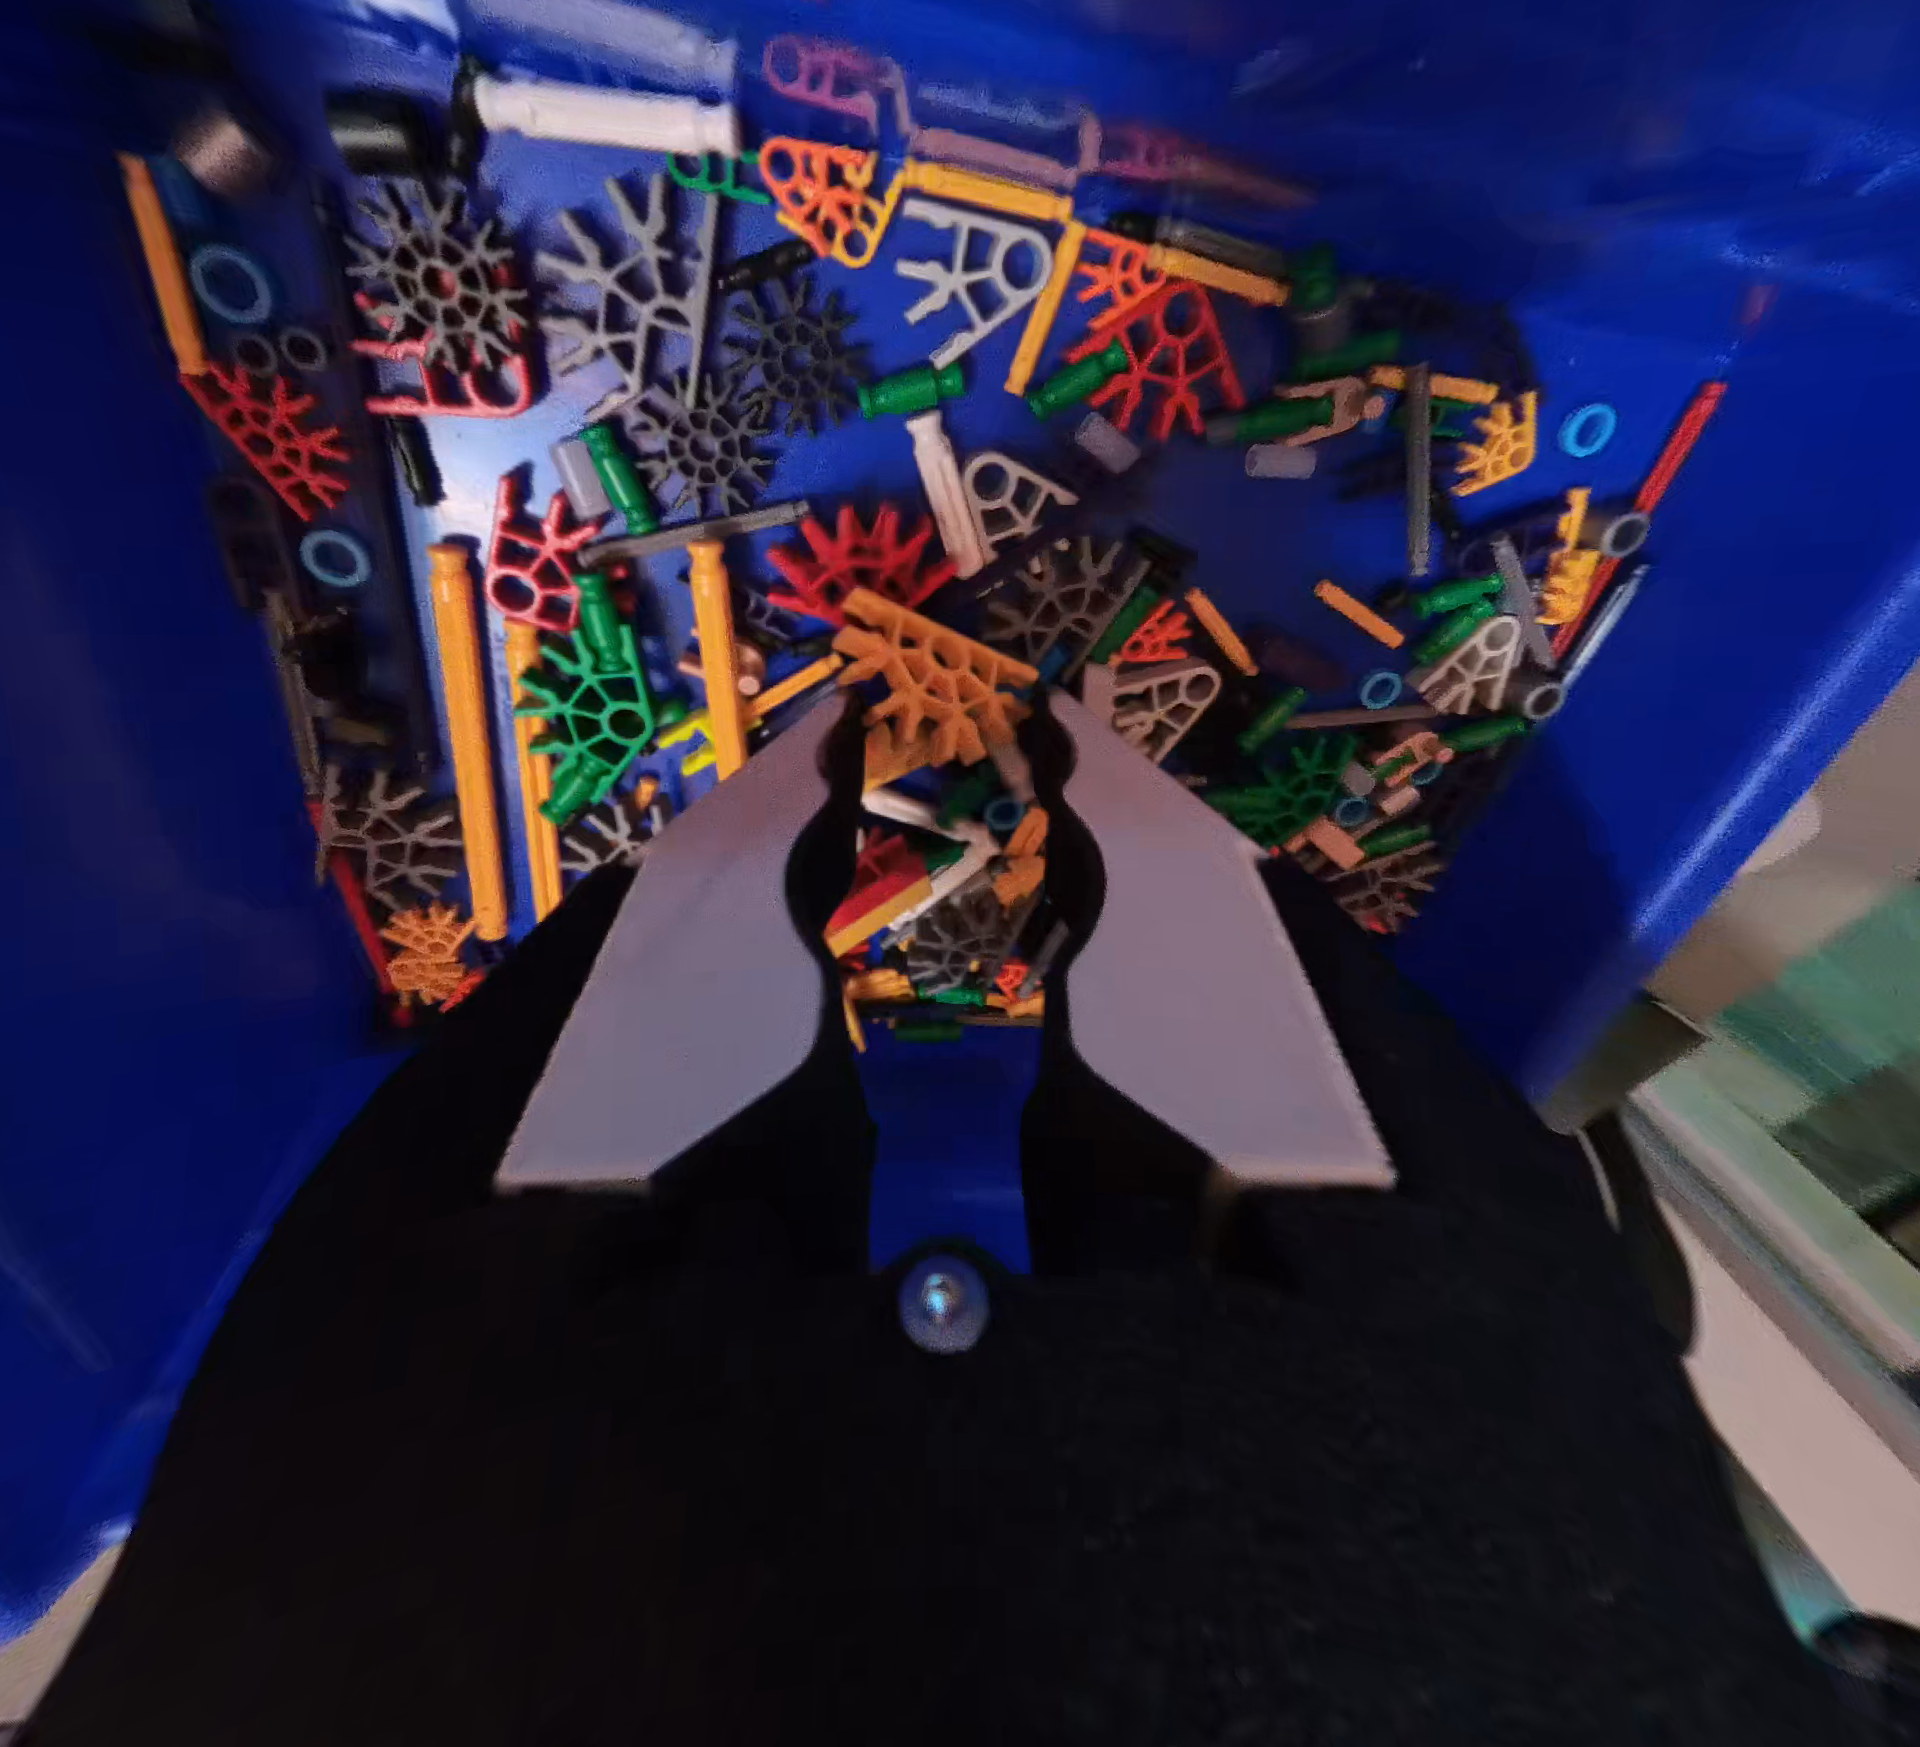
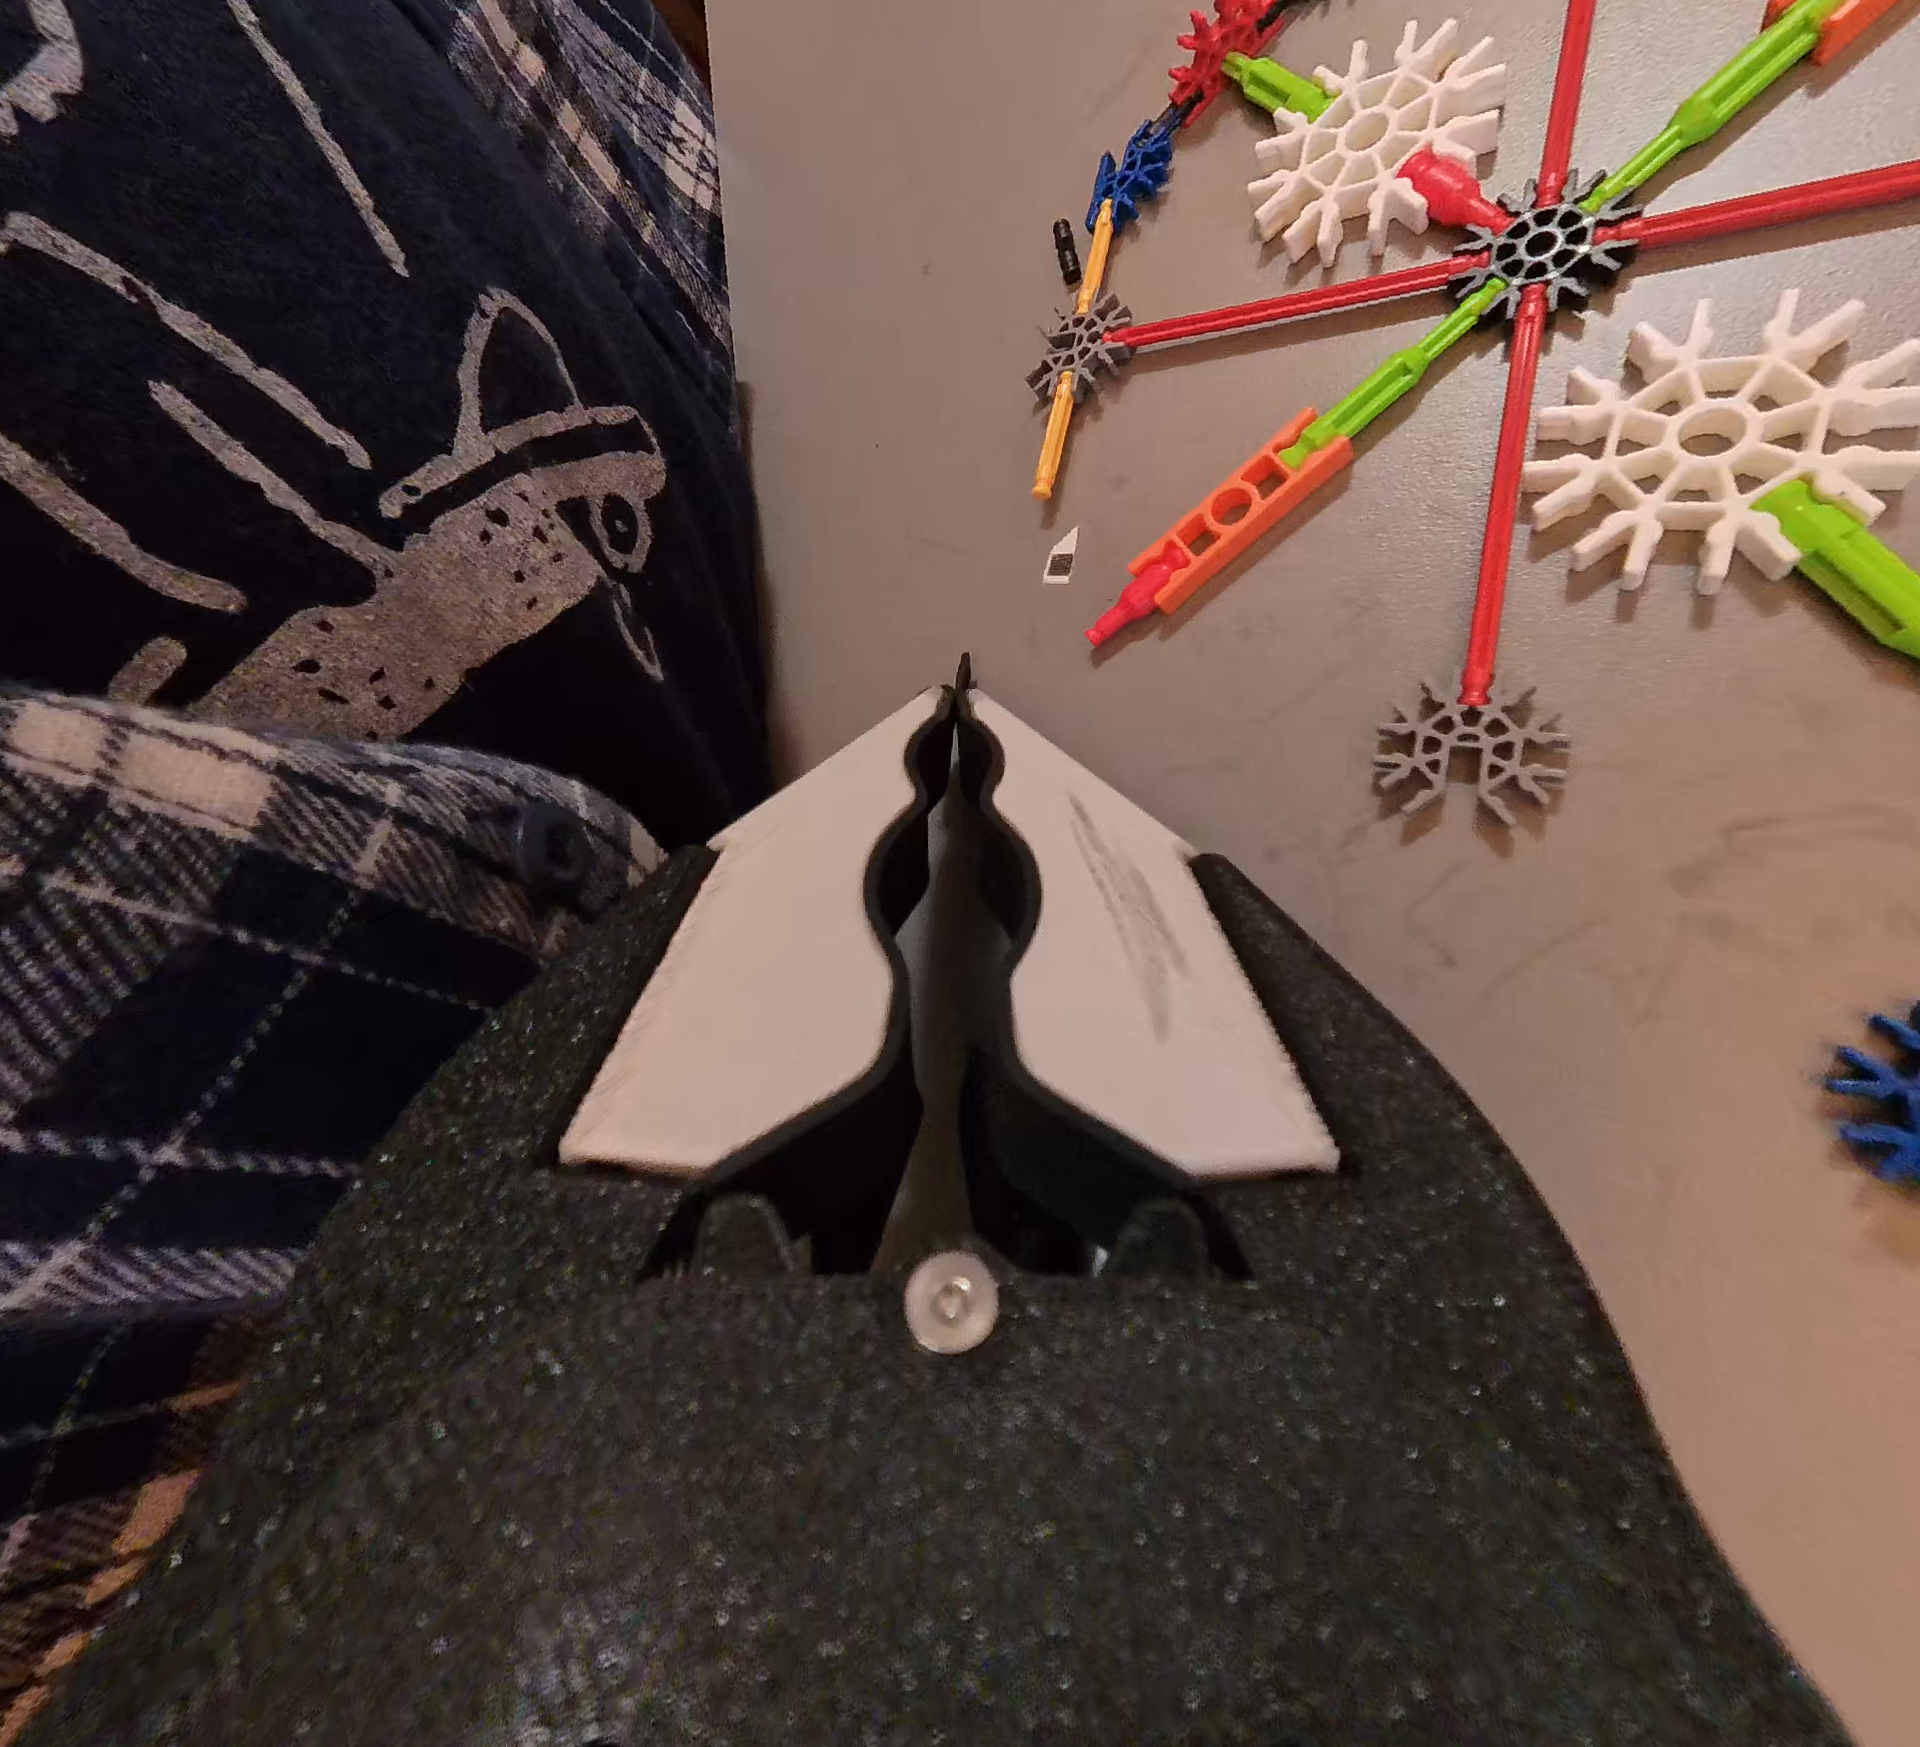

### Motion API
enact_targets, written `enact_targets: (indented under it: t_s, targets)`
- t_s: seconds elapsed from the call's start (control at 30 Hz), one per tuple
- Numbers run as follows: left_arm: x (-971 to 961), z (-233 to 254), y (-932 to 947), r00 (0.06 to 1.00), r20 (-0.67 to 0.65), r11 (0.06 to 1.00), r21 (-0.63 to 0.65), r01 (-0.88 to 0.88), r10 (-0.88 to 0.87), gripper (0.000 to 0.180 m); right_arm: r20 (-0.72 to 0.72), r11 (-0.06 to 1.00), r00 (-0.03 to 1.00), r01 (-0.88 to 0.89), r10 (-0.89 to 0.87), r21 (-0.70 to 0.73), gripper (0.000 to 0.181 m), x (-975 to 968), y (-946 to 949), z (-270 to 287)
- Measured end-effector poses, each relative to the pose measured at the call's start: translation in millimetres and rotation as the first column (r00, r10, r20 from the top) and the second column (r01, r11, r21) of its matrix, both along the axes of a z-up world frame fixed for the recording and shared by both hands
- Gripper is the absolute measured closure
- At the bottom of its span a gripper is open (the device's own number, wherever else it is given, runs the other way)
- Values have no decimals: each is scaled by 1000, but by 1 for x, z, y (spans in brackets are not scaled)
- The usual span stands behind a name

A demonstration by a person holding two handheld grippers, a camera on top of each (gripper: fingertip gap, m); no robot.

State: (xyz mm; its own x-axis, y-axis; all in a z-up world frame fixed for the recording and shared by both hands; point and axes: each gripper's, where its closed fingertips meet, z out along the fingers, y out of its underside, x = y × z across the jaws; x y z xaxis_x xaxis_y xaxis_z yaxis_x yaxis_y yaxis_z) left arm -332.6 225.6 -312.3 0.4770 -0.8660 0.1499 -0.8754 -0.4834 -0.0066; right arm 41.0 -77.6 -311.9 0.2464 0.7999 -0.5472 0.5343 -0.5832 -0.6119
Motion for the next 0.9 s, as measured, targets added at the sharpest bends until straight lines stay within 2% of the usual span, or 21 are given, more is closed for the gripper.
enact_targets:
  t_s: [0.2, 0.33, 0.43, 0.57, 0.7, 0.73, 0.9]
  targets:
    - [-34, 30, 43, 991, -5, 972, 198, -129, 132, 144, -9, 1000, 1000, -2, 2, 7, 181, -1, 1, 1]
    - [-58, 50, 62, 981, 7, 947, 259, -189, 194, 146, -14, 1000, 1000, -8, 8, 7, 181, -1, 1, 0]
    - [-58, 47, 52, 985, -20, 963, 218, -161, 170, 145, -15, 1000, 1000, -11, 11, 6, 181, -2, 1, 0]
    - [-53, 18, 36, 990, -110, 987, 145, -74, 90, 139, -17, 1000, 1000, -15, 15, 2, 181, -2, 2, -1]
    - [-31, -3, 28, 995, -97, 995, 103, -11, 21, 124, -17, 1000, 1000, -14, 14, 6, 181, -3, 3, -1]
    - [-29, -3, 34, 994, -108, 990, 144, 9, 6, 125, -17, 1000, 1000, -13, 13, 8, 181, -3, 4, -2]
    - [-21, -3, 42, 989, -144, 984, 175, 40, -15, 151, -17, 1000, 1000, -7, 7, 19, 181, -4, 6, -2]
